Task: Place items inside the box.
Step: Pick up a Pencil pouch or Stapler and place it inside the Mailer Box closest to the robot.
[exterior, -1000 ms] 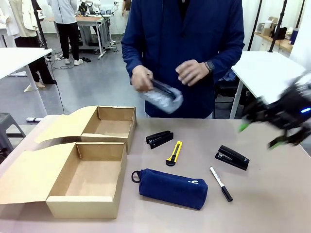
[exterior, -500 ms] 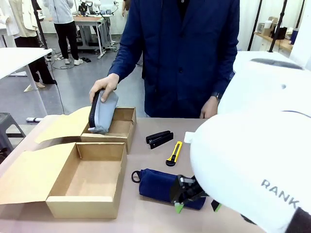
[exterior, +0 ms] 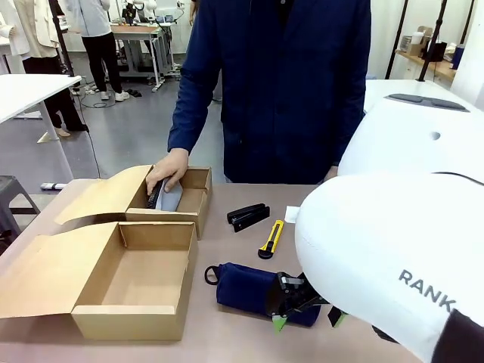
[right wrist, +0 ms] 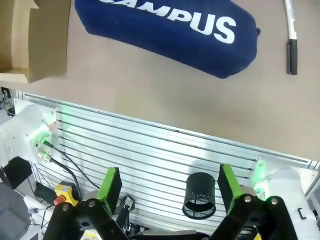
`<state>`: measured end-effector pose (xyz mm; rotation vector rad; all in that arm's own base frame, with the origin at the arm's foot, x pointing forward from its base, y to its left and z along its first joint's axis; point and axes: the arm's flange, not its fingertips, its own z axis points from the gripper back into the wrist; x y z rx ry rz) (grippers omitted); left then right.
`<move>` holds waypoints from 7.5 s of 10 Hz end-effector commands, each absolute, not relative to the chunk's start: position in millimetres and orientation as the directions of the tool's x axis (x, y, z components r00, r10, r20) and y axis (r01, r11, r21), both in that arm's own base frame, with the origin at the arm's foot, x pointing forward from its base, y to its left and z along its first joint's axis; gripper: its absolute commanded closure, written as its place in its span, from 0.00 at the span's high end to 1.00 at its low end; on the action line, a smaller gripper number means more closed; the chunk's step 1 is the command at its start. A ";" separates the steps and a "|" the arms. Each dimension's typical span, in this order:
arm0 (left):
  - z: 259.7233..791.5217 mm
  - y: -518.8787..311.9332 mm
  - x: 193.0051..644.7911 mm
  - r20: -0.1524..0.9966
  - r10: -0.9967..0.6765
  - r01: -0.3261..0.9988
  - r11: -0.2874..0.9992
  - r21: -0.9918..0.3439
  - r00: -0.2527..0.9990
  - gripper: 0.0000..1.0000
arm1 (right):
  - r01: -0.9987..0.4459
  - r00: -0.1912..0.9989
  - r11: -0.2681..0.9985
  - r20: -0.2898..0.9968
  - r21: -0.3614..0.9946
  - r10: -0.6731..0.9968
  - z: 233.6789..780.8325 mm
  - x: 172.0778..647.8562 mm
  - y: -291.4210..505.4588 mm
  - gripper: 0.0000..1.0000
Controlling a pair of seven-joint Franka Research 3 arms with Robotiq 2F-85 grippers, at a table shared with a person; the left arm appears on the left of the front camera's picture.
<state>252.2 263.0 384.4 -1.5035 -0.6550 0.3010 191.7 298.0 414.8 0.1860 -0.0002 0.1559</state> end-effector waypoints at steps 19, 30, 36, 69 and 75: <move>384.9 262.3 249.0 0.237 0.558 0.234 0.077 -0.969 0.795 1.00 | -0.967 0.252 0.247 0.114 0.055 0.961 379.1 299.5 352.4 1.00; 384.9 262.3 249.0 0.237 0.558 0.234 0.077 -0.969 0.795 1.00 | -0.946 0.278 0.267 0.035 0.184 0.960 302.9 313.9 365.3 1.00; 384.9 262.3 249.0 0.237 0.558 0.234 0.077 -0.969 0.795 1.00 | -0.948 0.272 0.260 0.046 0.181 0.961 309.1 309.5 365.3 0.00; 384.9 262.3 249.0 0.237 0.558 0.234 0.077 -0.969 0.795 1.00 | -0.040 0.966 0.676 -0.145 0.736 0.215 447.9 303.5 515.9 0.04; 384.9 262.3 249.0 0.237 0.558 0.234 0.077 -0.969 0.795 1.00 | -0.039 0.986 0.712 -0.087 0.701 0.140 418.4 324.5 561.5 0.04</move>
